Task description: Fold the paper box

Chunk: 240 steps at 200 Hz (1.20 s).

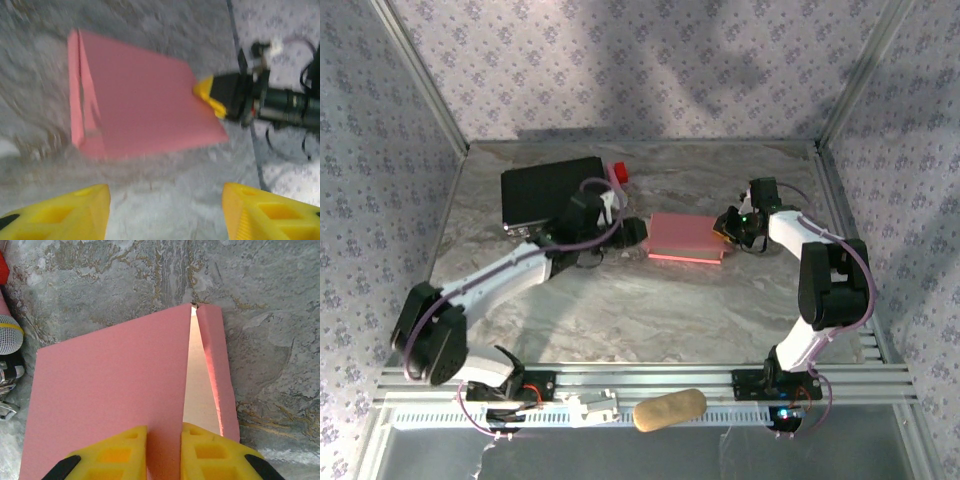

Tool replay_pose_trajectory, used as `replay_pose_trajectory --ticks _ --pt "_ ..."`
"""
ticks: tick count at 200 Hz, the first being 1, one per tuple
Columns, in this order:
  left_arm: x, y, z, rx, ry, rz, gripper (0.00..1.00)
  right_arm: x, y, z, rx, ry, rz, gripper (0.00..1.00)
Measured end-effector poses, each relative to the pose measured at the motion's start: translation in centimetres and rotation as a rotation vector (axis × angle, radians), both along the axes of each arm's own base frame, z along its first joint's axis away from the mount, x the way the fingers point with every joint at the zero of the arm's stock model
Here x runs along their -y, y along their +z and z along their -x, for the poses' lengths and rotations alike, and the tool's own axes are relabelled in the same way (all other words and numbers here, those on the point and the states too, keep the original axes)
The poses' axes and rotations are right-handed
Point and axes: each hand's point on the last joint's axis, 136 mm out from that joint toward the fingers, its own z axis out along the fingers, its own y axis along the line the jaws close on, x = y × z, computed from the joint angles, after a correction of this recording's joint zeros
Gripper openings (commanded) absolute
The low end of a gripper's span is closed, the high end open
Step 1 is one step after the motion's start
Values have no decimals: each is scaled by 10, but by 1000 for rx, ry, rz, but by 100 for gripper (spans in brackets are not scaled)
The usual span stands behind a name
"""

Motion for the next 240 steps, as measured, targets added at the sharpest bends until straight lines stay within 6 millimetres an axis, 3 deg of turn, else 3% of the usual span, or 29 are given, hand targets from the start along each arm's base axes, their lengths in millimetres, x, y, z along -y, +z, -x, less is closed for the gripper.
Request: replay_pose_trajectory --ticks 12,33,56,75,127,192,240 --pt "0 -9 -22 -23 7 -12 51 0 0 1 -3 3 2 20" --pt "11 -44 -48 -91 -15 -56 46 0 0 1 -5 6 4 19" --pt "23 -82 -53 -167 -56 -93 43 0 2 -1 4 11 6 19" --pt "27 -100 -48 -207 -78 -107 42 0 2 -1 5 14 8 19" --pt "46 -104 -33 -220 -130 -100 35 0 2 0 6 17 10 19" --pt "48 -110 -31 -232 -125 -107 22 2 2 -1 7 14 17 19" --pt "49 -118 -29 -235 -126 -133 19 2 1 -1 10 16 32 19"
